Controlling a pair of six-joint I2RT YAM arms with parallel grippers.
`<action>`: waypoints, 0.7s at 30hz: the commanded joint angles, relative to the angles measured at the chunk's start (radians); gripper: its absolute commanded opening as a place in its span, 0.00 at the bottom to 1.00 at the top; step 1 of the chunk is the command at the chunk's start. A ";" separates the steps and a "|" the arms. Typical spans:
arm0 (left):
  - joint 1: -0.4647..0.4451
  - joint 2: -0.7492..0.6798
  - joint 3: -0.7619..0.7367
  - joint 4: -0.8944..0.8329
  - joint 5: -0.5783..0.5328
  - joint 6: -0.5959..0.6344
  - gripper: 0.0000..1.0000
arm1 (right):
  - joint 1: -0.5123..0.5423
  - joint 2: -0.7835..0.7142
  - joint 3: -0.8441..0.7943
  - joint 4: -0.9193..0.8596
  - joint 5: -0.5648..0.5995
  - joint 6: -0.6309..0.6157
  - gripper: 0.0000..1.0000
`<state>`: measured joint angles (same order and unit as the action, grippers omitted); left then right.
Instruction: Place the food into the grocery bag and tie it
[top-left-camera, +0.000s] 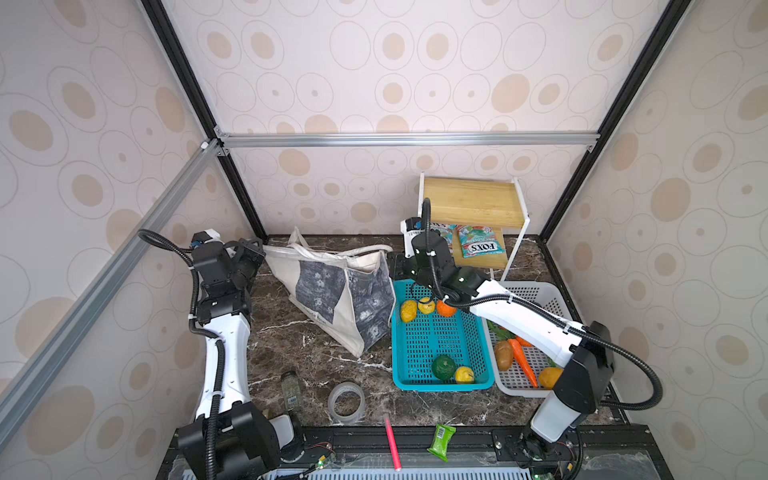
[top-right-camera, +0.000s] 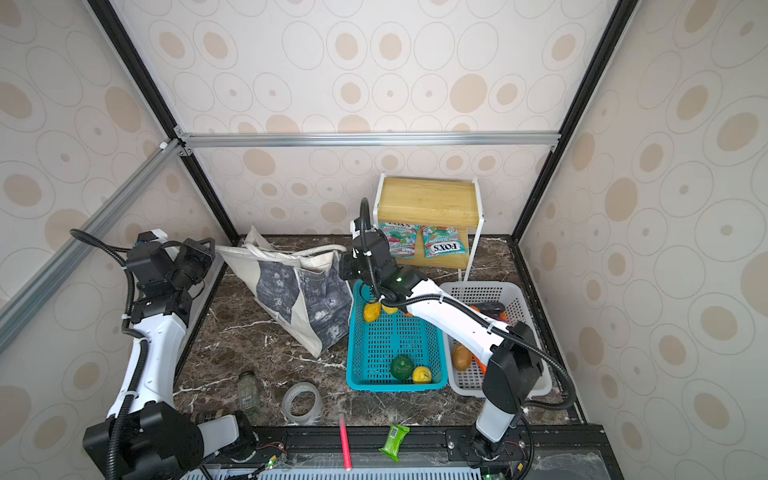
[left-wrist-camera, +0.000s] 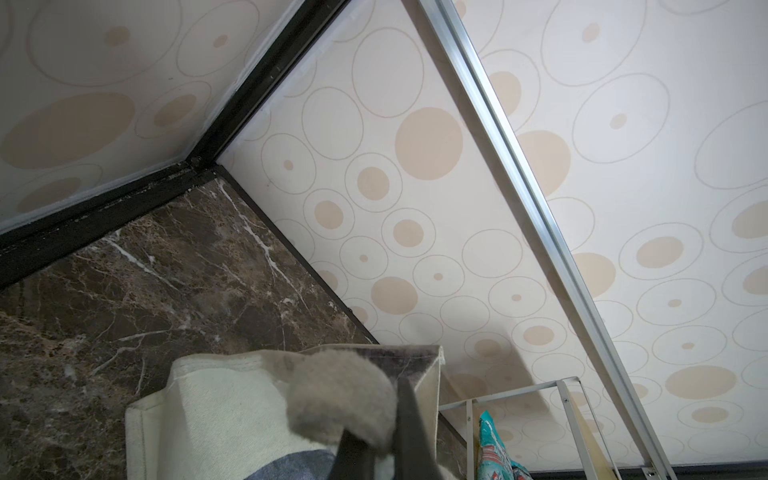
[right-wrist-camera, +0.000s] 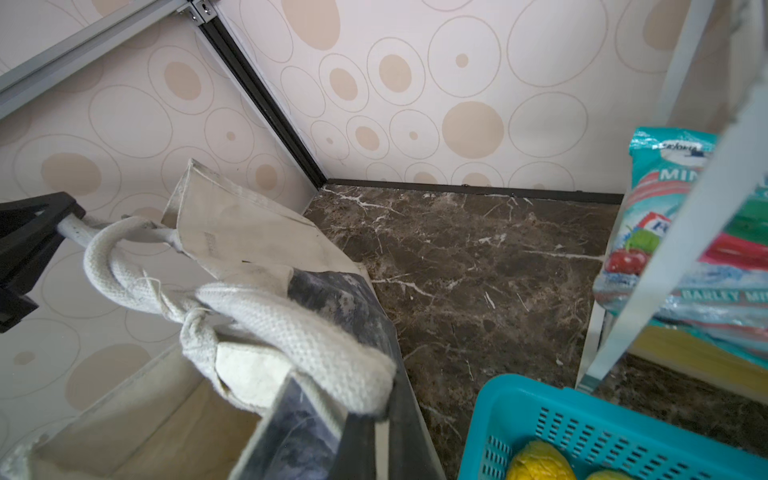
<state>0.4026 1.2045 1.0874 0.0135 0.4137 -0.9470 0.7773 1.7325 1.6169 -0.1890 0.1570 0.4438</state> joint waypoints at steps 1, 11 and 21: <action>0.107 -0.033 0.038 0.200 -0.239 -0.030 0.00 | -0.117 0.026 0.074 -0.162 0.266 -0.073 0.00; 0.104 -0.156 -0.243 0.318 -0.120 -0.064 0.00 | -0.116 0.073 0.060 -0.104 0.171 -0.140 0.00; 0.105 -0.143 -0.209 0.287 -0.024 -0.021 0.54 | -0.103 -0.138 -0.150 0.132 -0.230 -0.221 0.47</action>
<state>0.4911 1.0714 0.8314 0.2428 0.4259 -0.9840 0.6819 1.6630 1.4830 -0.1253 0.0055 0.2626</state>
